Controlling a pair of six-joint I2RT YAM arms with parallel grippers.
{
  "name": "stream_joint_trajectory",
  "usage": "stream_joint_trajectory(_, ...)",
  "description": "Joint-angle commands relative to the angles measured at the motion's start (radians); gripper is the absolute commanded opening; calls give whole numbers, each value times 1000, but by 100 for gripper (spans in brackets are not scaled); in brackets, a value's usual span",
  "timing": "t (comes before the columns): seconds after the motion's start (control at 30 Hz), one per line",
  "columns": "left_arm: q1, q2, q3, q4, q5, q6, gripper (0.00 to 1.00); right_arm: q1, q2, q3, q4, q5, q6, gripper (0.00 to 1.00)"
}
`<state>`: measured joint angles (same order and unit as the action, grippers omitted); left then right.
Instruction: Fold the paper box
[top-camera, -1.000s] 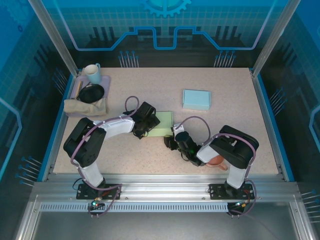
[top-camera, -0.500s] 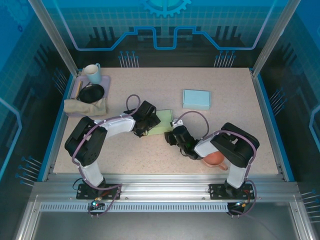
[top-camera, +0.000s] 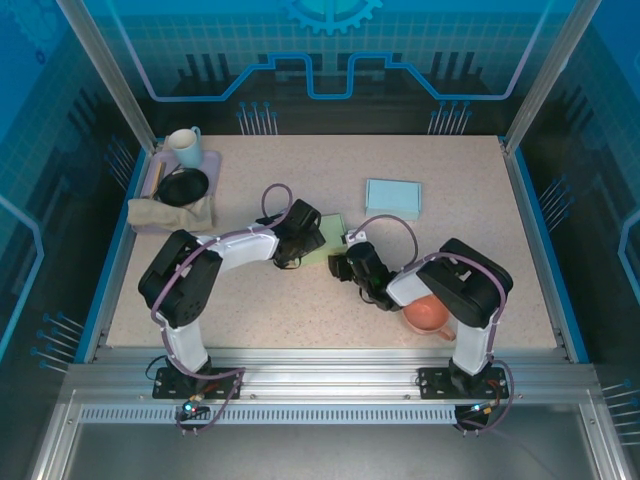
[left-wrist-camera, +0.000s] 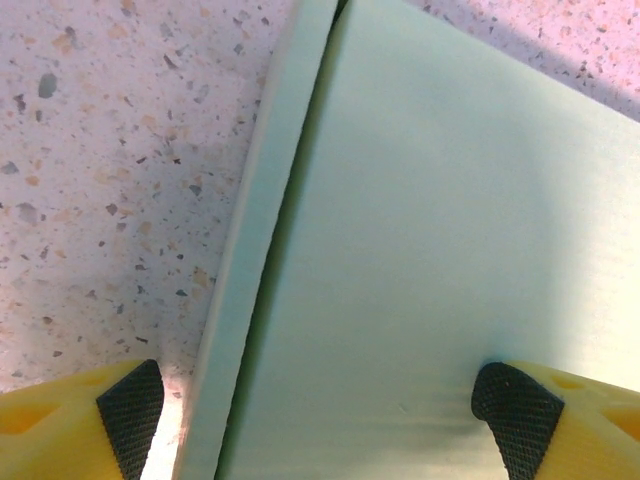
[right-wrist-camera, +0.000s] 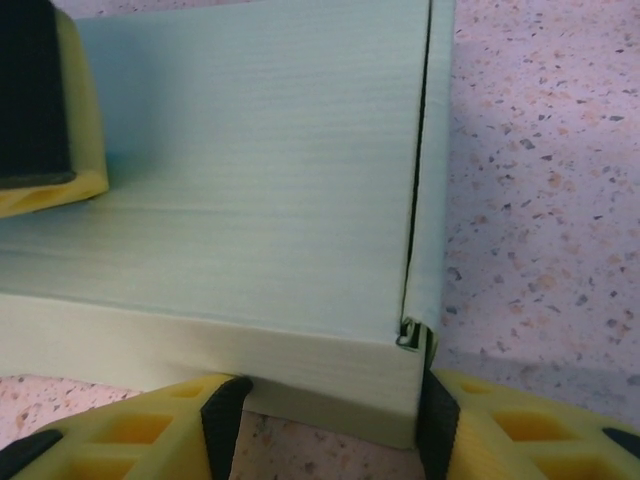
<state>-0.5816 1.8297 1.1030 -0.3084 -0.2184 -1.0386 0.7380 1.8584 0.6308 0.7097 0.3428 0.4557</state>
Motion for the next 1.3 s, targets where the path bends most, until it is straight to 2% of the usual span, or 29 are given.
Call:
stream_joint_trajectory(0.0, -74, 77, -41, -160, 154, 82, 87, -55, 27, 58, -68, -58, 39, 54)
stream_joint_trajectory(0.2, -85, 39, -29, -159, 189, 94, 87, -97, 25, 81, -130, -129, 81, 54)
stream_joint_trajectory(0.5, -86, -36, 26, -217, 165, 108, 89, -165, -45, 88, -291, -228, 136, 54)
stream_joint_trajectory(0.73, -85, -103, 59, -289, 65, 110, 91, -220, -118, 89, -420, -299, 165, 54)
stream_joint_trajectory(0.83, -81, -141, 70, -324, 9, 115, 92, -236, -145, 65, -421, -326, 190, 53)
stream_joint_trajectory(0.97, -44, -216, 83, -283, -34, 217, 92, -246, -192, 57, -433, -378, 240, 43)
stream_joint_trajectory(1.07, -5, -237, 98, -177, -26, 386, 94, -246, -213, 74, -483, -402, 292, 26)
stream_joint_trajectory(1.2, 76, -173, 162, -65, 89, 600, 95, -245, -212, 84, -479, -438, 341, 19)
stream_joint_trajectory(1.23, 93, -138, 192, -55, 107, 648, 95, -246, -208, 89, -470, -451, 349, 15)
stream_joint_trajectory(1.27, 110, -96, 227, -55, 126, 691, 95, -245, -199, 94, -465, -464, 356, 8)
